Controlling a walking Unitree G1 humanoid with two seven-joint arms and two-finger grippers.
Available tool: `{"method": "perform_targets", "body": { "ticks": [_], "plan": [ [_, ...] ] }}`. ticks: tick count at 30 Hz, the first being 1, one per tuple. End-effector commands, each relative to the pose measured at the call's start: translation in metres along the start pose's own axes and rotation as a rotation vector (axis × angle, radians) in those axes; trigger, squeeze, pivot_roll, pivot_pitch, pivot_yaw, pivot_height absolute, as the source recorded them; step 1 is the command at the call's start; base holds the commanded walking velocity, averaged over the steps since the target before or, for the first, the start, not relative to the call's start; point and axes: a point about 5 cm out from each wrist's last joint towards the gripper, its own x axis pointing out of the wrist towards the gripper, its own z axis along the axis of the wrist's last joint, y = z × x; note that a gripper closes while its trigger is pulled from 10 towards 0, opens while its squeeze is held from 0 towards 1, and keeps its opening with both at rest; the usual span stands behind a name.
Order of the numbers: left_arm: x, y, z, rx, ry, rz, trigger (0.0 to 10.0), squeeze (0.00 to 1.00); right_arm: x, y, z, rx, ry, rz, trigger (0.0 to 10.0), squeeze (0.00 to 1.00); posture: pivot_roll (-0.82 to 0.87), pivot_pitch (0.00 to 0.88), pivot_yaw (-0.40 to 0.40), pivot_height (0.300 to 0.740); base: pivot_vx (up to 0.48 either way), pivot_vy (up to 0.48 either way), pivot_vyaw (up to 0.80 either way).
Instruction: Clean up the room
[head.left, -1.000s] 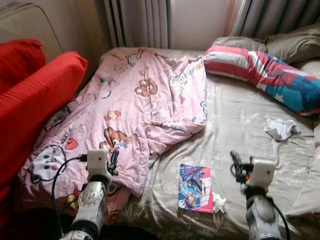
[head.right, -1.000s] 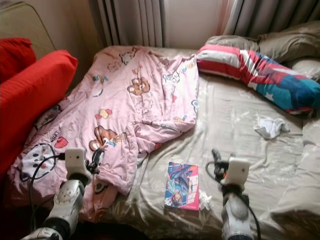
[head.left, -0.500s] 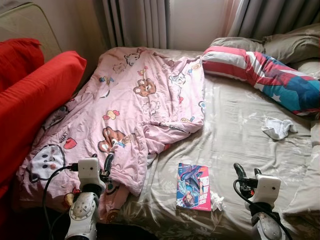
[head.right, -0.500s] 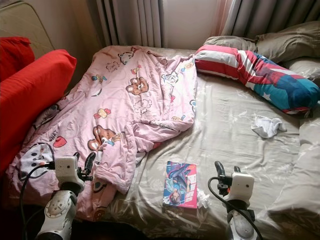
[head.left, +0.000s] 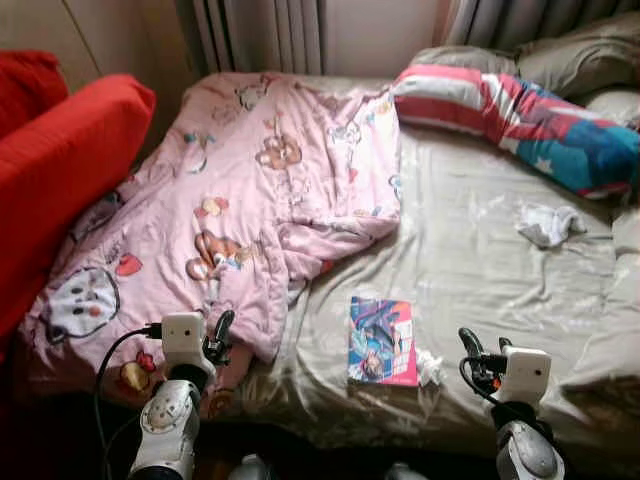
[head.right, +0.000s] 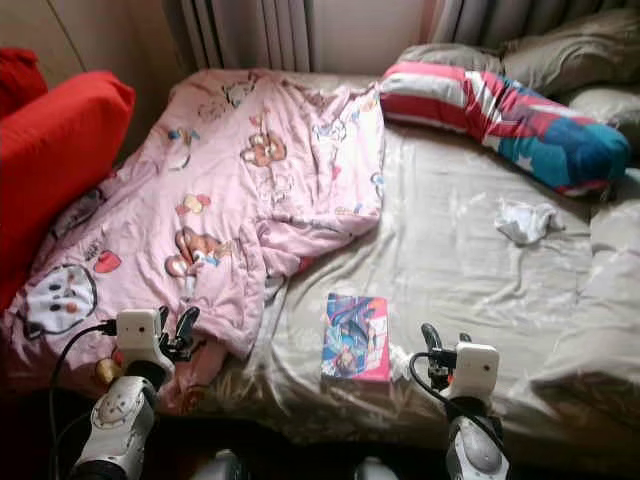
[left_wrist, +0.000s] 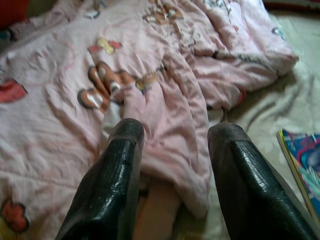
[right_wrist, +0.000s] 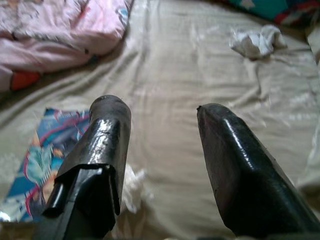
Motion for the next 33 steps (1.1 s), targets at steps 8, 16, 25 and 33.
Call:
{"method": "perform_targets", "body": {
  "ticks": [8,16,25,33],
  "plan": [
    [0.000,0.001,0.002,-0.001,0.005,-0.017,10.0,0.00,-0.002,0.006,-0.002,-0.014,0.006,0.033,10.0,0.00,-0.09,0.199,0.035,0.616,0.000,0.000,0.00],
    [0.008,-0.003,0.012,-0.018,-0.004,-0.035,10.0,0.00,0.001,0.006,-0.004,0.060,0.055,0.029,10.0,0.00,-0.06,0.207,0.036,0.616,0.000,0.000,0.00],
    [0.011,-0.008,0.017,-0.005,-0.009,-0.060,10.0,0.00,0.001,0.007,-0.003,0.048,0.069,0.067,10.0,0.00,-0.06,0.229,0.040,0.616,0.118,0.000,0.09],
    [0.010,-0.006,0.017,-0.010,-0.005,-0.054,10.0,0.00,0.001,0.006,-0.005,0.063,0.089,0.061,10.0,0.00,-0.06,0.230,0.036,0.616,0.305,0.000,0.38]
  ]
}}
